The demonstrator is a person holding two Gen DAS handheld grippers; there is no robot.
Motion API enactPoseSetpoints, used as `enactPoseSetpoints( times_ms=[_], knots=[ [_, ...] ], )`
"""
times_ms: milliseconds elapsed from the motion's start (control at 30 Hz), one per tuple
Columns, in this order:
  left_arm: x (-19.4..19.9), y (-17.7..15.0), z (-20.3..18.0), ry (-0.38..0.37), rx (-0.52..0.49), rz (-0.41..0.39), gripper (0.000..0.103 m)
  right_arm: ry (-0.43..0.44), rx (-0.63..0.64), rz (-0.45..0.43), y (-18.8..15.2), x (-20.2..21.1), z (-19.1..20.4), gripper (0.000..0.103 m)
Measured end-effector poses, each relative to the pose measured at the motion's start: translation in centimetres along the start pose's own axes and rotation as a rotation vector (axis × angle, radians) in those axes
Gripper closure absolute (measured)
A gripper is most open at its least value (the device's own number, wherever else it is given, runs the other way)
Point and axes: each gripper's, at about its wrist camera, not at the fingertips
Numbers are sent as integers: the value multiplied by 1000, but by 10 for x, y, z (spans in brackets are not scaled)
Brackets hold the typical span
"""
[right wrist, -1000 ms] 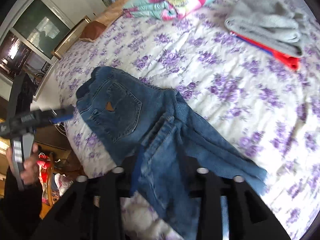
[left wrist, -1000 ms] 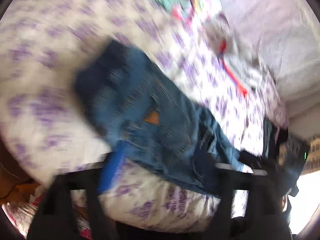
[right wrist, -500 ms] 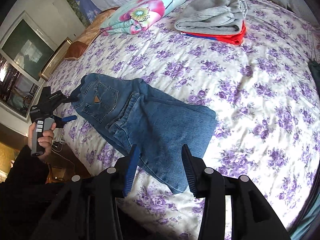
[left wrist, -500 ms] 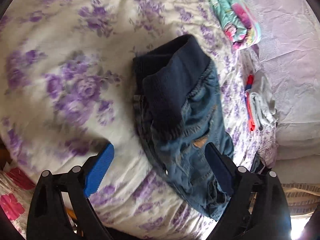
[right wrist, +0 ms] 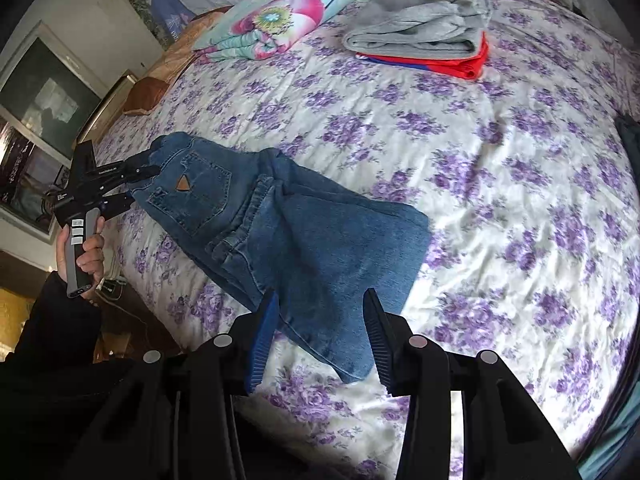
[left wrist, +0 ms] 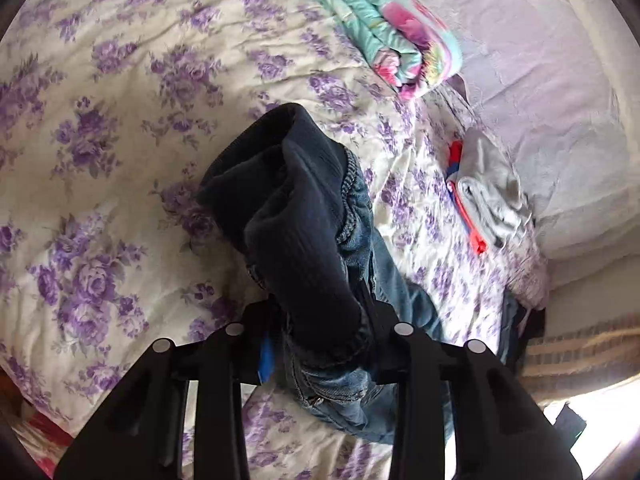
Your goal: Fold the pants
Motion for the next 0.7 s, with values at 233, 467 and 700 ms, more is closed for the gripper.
enactPoseSetpoints(
  times_ms=[233,467,700],
  knots=[
    [2,-4,-7,25,-54,-9,72,152,191,41,54,-53,82,59],
    [12,-10,-47,34,-189,-24,73,92,283,93,94,-129,144,82],
    [14,-11,-59,14,-226,-13,73,58,303,133,96,-162,159,89]
  ],
)
Point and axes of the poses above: each gripper's, at about its wrist camera, not at the fingertips, and x roughly against the way its jaws point, z to its left, y to its top, and after that the axes turned 10 degrees about -y, right-handed
